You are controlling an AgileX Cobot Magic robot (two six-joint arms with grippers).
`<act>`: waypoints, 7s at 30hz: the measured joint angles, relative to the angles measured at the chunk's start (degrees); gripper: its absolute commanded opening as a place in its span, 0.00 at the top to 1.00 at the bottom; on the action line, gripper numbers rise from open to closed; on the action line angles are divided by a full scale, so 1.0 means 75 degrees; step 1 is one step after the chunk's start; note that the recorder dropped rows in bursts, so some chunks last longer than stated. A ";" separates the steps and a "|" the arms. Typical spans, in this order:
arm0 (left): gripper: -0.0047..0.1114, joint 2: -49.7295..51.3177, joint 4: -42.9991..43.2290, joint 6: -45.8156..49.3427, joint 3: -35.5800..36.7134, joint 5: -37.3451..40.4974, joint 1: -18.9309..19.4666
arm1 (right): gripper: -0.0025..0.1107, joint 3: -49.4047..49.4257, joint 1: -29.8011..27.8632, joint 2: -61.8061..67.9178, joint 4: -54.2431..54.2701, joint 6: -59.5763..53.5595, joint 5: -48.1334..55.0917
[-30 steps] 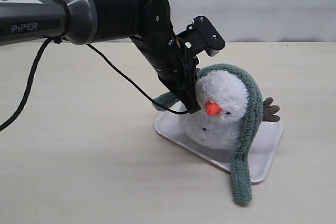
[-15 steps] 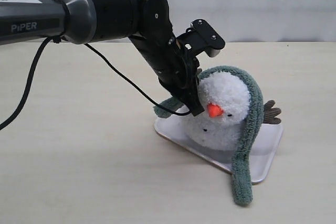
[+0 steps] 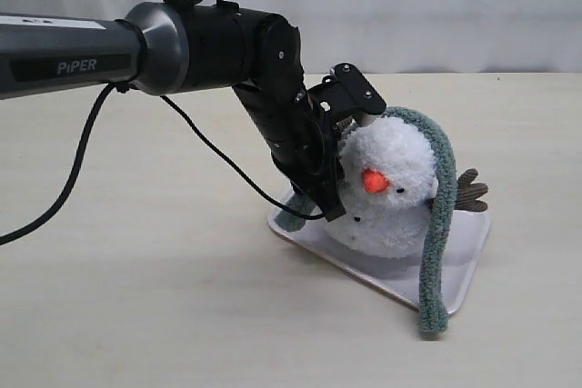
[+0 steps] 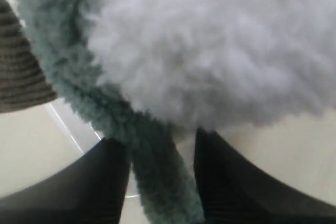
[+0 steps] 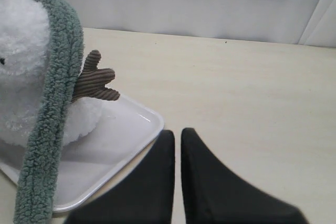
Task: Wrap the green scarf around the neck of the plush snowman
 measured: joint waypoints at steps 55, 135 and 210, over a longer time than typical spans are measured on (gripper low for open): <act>0.96 -0.3118 -0.0855 0.0804 0.2249 -0.4546 -0.1173 | 0.94 0.0000 0.0000 0.0000 0.0000 0.0000 0.0000; 0.96 -1.2471 -0.0168 0.0431 0.7930 -0.5320 -0.0428 | 0.73 -0.7545 0.0007 1.1733 0.7645 -0.8574 0.2284; 0.96 -1.2471 -0.0168 0.0407 0.7930 -0.5228 -0.0428 | 0.94 -0.7870 0.0007 1.2838 0.7824 -0.8975 0.1945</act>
